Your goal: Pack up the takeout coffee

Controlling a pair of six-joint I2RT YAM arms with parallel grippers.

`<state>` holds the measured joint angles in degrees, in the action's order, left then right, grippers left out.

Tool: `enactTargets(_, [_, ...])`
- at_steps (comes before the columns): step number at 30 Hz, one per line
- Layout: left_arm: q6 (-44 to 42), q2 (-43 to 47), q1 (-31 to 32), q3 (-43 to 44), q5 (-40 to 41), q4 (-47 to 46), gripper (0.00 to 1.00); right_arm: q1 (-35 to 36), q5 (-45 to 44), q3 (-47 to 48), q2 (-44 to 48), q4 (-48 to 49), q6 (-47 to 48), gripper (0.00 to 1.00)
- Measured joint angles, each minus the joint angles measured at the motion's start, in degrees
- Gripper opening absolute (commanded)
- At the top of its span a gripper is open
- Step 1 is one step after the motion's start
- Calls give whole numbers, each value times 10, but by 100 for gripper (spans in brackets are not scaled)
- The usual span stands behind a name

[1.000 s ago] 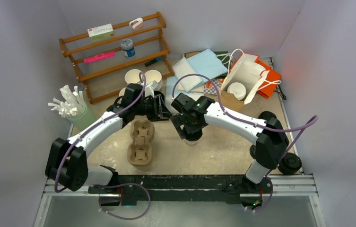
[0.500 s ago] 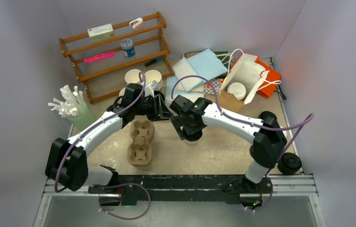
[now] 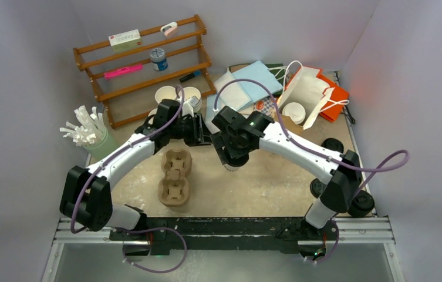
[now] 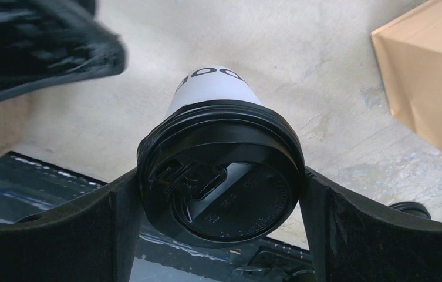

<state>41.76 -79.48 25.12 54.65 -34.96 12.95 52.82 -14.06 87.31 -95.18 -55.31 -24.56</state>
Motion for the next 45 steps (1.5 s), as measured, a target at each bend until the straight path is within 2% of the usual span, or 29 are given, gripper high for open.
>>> enactTargets(8, [-5,-4,0,30,39,-32,40,0,-45,94,74,-43,-16,79])
enactTargets(14, [-3,-19,7,61,56,-112,40,0,-122,142,150,-66,-31,76])
enactTargets(21, [-31,-113,86,202,81,-166,42,0,-246,210,227,-92,-44,75])
enactTargets(29, [-72,-209,148,343,107,-207,46,-2,-433,255,246,-110,-45,74])
enactTargets(34, [-110,-284,180,439,132,-190,49,-5,-495,237,258,-99,-37,71])
enactTargets(40, [-153,-374,216,559,169,-120,50,-8,-509,208,287,-90,-44,70])
enactTargets(45, [-175,-429,232,644,216,-41,34,-10,-506,178,290,-86,-54,71])
